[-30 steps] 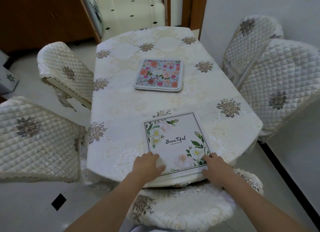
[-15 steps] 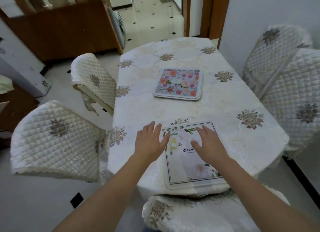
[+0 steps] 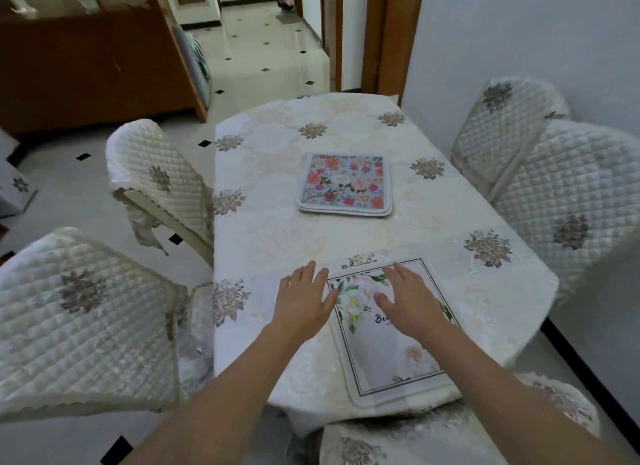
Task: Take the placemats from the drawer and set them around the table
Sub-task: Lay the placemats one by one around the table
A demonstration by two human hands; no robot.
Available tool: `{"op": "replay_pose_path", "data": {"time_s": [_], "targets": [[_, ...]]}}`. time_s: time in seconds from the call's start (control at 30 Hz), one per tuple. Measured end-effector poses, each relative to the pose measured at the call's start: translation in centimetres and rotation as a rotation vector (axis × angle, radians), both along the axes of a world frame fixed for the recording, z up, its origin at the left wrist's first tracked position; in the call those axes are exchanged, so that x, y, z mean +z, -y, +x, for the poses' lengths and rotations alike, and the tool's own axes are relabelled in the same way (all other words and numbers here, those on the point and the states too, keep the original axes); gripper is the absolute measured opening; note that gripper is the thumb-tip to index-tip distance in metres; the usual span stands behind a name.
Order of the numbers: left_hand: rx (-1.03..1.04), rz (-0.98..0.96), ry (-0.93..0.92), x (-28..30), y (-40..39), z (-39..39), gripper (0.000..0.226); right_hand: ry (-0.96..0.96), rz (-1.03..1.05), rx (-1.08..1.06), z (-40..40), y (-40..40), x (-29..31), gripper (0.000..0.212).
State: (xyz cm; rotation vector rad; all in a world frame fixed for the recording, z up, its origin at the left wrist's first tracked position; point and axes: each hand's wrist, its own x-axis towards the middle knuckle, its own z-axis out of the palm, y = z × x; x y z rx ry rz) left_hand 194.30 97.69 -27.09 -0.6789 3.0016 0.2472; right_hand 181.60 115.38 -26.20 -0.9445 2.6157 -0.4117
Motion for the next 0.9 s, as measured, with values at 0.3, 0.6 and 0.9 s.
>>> {"op": "replay_pose_path", "data": {"time_s": [0.3,0.6,0.9], "targets": [[-0.165,0.056,0.024,-3.5,3.3,-1.6,0.054,0.027,0.086,-0.065,1.6,3.1,-2.2,0.061],[-0.228,0.098,0.165,-7.4,1.3,-6.1,0.052,0.064,0.223,0.141,-3.5,4.7,-6.3,0.06],[-0.096,0.098,0.237,-10.4,-0.1,-7.7,0.054,0.003,0.306,0.317,-9.0,4.6,-10.8,0.066]]}}
